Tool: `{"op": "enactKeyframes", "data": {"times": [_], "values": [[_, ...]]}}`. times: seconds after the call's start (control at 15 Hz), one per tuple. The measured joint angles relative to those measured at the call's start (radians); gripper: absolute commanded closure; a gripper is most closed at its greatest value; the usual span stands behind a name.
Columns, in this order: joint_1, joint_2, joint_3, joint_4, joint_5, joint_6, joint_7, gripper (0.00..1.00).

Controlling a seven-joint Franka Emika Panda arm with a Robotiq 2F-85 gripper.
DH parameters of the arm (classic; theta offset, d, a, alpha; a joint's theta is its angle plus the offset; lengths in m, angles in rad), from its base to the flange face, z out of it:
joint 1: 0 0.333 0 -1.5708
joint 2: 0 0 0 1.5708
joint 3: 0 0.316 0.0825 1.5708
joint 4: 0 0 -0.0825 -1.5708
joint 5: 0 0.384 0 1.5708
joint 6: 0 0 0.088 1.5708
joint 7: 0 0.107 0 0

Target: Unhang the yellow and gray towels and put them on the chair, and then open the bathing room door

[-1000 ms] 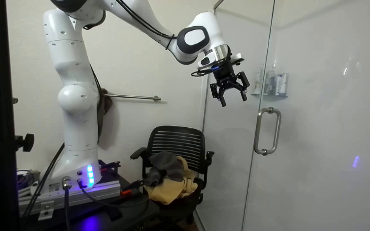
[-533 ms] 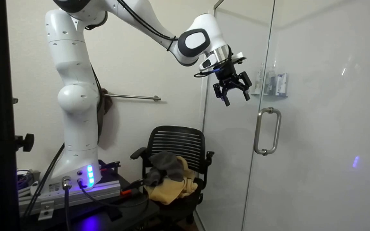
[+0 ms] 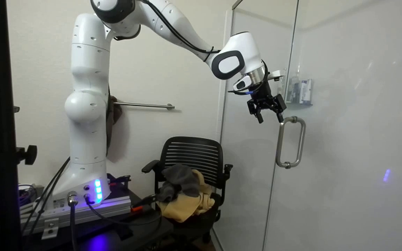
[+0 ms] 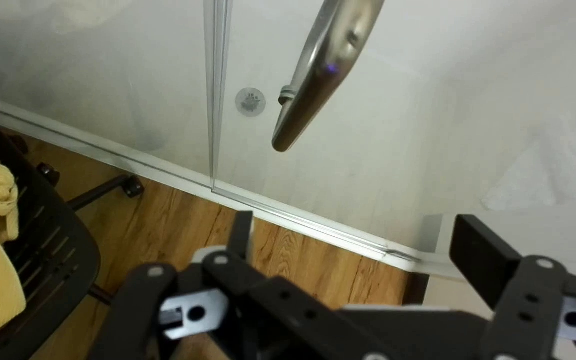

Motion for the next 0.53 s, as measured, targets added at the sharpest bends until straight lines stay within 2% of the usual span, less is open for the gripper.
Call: {"op": "enactKeyframes", "data": {"times": [0.27,0.53], "values": [[0.002,0.112,0.000,0.076,0.029,0.025,0.000,0.00],[0.005,0.122,0.001,0.084,0.049,0.026,-0.009,0.00]]}}
